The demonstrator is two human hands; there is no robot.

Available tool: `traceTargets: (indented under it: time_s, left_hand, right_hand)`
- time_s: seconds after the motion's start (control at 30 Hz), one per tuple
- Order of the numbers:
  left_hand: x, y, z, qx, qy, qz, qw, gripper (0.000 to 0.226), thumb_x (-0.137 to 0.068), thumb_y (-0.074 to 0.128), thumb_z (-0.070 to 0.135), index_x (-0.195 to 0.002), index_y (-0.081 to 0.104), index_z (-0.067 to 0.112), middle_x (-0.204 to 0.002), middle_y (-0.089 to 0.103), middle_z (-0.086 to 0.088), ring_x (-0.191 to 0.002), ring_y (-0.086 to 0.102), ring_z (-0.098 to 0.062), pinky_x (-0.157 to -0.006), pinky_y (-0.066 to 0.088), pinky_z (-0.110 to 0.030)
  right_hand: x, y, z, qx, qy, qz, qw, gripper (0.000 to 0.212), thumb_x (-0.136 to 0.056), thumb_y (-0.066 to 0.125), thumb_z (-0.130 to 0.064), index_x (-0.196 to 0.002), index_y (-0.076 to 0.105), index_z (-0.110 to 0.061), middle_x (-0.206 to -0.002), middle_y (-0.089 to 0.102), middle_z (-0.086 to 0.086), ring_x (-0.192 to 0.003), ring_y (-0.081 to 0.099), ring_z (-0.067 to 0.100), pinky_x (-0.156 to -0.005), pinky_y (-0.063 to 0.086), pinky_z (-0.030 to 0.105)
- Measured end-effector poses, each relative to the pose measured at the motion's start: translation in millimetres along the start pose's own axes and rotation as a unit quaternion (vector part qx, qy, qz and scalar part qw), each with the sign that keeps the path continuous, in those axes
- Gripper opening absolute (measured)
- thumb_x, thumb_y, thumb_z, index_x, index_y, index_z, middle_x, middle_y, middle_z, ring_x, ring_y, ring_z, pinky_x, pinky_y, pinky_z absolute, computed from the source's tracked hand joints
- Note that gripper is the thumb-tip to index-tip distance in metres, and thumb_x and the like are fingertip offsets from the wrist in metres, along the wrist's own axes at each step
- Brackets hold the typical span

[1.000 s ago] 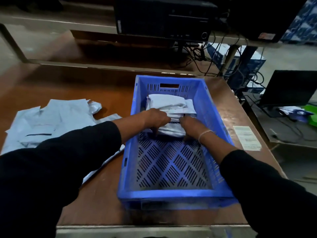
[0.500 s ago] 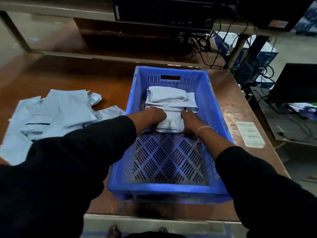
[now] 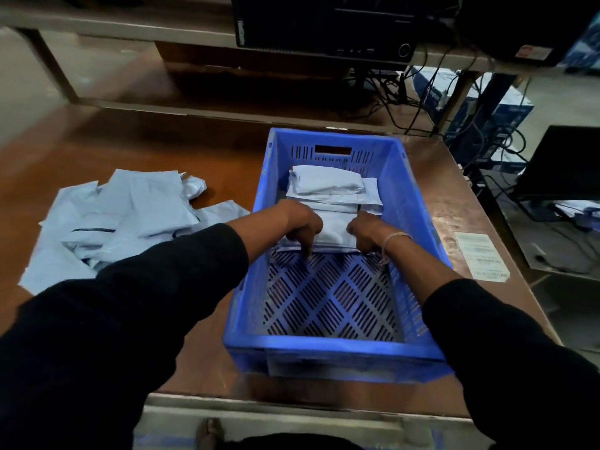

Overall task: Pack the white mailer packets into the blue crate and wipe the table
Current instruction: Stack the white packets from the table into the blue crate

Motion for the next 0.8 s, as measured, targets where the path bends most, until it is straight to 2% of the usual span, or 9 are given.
traceTargets:
  time_s: [0.07, 0.13, 0.2, 0.3, 0.37, 0.5, 0.57, 0.63, 0.8]
  left_hand:
    - [9.5, -5.6, 1.3, 0.009, -0.006, -0.008, 1.000, 0.087, -0.065, 0.077, 0.077, -0.122, 0.064, 0.013, -0.106, 0.071, -0.004, -0.091, 0.069, -0.027, -0.087, 0.060, -0.045]
    - [18.3, -17.2, -1.9, 0.029, -0.001, 0.014, 0.999, 0.075, -0.076, 0.073, 0.071, -0.123, 0.061, 0.014, -0.107, 0.070, -0.003, -0.087, 0.068, -0.027, -0.078, 0.057, -0.042]
    - [33.1, -31.6, -5.6, 0.035, 0.014, 0.053, 0.998, 0.069, -0.085, 0.069, 0.066, -0.132, 0.054, 0.020, -0.120, 0.064, -0.001, -0.096, 0.061, -0.027, -0.083, 0.052, -0.041]
    - [64.6, -57.2, -9.5, 0.103, 0.071, 0.150, 0.981, 0.073, -0.095, 0.066, 0.049, -0.154, 0.039, 0.016, -0.147, 0.054, -0.003, -0.126, 0.057, -0.028, -0.104, 0.048, -0.044]
    - [94.2, -74.6, -18.9, 0.183, 0.122, 0.235, 0.947, 0.065, -0.096, 0.068, 0.040, -0.151, 0.045, 0.015, -0.142, 0.060, -0.003, -0.122, 0.061, -0.023, -0.102, 0.051, -0.039]
    - [148.2, -78.2, -73.7, 0.388, 0.177, 0.364, 0.828, 0.045, -0.096, 0.071, 0.021, -0.138, 0.059, 0.011, -0.127, 0.070, -0.003, -0.110, 0.069, -0.012, -0.096, 0.055, -0.027]
    - [167.5, -64.1, -113.0, 0.463, 0.173, 0.409, 0.767, 0.037, -0.095, 0.071, 0.013, -0.130, 0.063, 0.006, -0.119, 0.073, -0.005, -0.108, 0.071, -0.017, -0.095, 0.058, -0.031]
    - [178.2, -39.4, -155.7, 0.521, 0.142, 0.433, 0.722, 0.030, -0.095, 0.069, 0.007, -0.125, 0.065, 0.003, -0.114, 0.074, -0.011, -0.108, 0.071, -0.026, -0.093, 0.058, -0.037]
    - [196.9, 28.3, -240.2, 0.596, 0.049, 0.436, 0.672, 0.028, -0.097, 0.067, 0.010, -0.125, 0.065, 0.007, -0.115, 0.074, -0.010, -0.104, 0.073, -0.024, -0.089, 0.062, -0.034]
  right_hand:
    - [6.6, -4.1, 1.2, -0.007, 0.001, -0.006, 1.000, 0.005, -0.093, 0.059, -0.009, -0.090, 0.058, -0.005, -0.117, 0.057, 0.020, -0.130, 0.049, 0.034, -0.100, 0.044, 0.032]
    - [9.7, -12.3, 3.6, -0.052, -0.011, 0.026, 0.998, 0.038, -0.087, 0.067, -0.010, -0.124, 0.061, -0.003, -0.131, 0.058, 0.018, -0.125, 0.054, 0.033, -0.101, 0.047, 0.033]
    - [17.3, -25.0, 7.0, -0.108, -0.005, 0.054, 0.993, 0.064, -0.084, 0.071, -0.010, -0.144, 0.049, -0.010, -0.144, 0.052, 0.013, -0.129, 0.052, 0.030, -0.106, 0.044, 0.032]
    - [29.3, -47.4, 9.5, -0.190, 0.002, 0.105, 0.976, 0.065, -0.081, 0.074, -0.007, -0.143, 0.052, -0.012, -0.137, 0.060, 0.008, -0.123, 0.058, 0.025, -0.099, 0.045, 0.028]
    - [37.3, -63.5, 9.7, -0.244, 0.006, 0.147, 0.959, 0.059, -0.081, 0.073, -0.005, -0.137, 0.058, -0.012, -0.129, 0.065, 0.006, -0.115, 0.062, 0.022, -0.090, 0.044, 0.023]
    - [52.2, -102.4, -6.8, -0.380, -0.006, 0.234, 0.895, 0.042, -0.082, 0.073, -0.001, -0.122, 0.067, -0.010, -0.112, 0.071, 0.006, -0.088, 0.064, 0.016, -0.075, 0.052, 0.023]
    - [57.7, -123.8, -27.9, -0.454, -0.025, 0.262, 0.851, 0.035, -0.083, 0.070, 0.003, -0.117, 0.068, -0.007, -0.104, 0.071, 0.007, -0.081, 0.066, 0.019, -0.066, 0.056, 0.021]
    - [57.5, -147.4, -57.4, -0.489, -0.061, 0.283, 0.823, 0.029, -0.083, 0.068, 0.005, -0.109, 0.069, -0.009, -0.095, 0.072, 0.008, -0.080, 0.069, 0.023, -0.068, 0.060, 0.028]
    - [33.2, -189.4, -157.0, -0.464, -0.136, 0.264, 0.835, 0.025, -0.085, 0.069, -0.002, -0.110, 0.070, -0.008, -0.085, 0.070, 0.005, -0.073, 0.069, 0.015, -0.064, 0.057, 0.028]
Point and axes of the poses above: each hand's wrist, its own x-axis away from the middle knuckle, its own y-axis out of the palm, z = x × y, the point moved 10 cm from there along -x, towards the middle knuckle
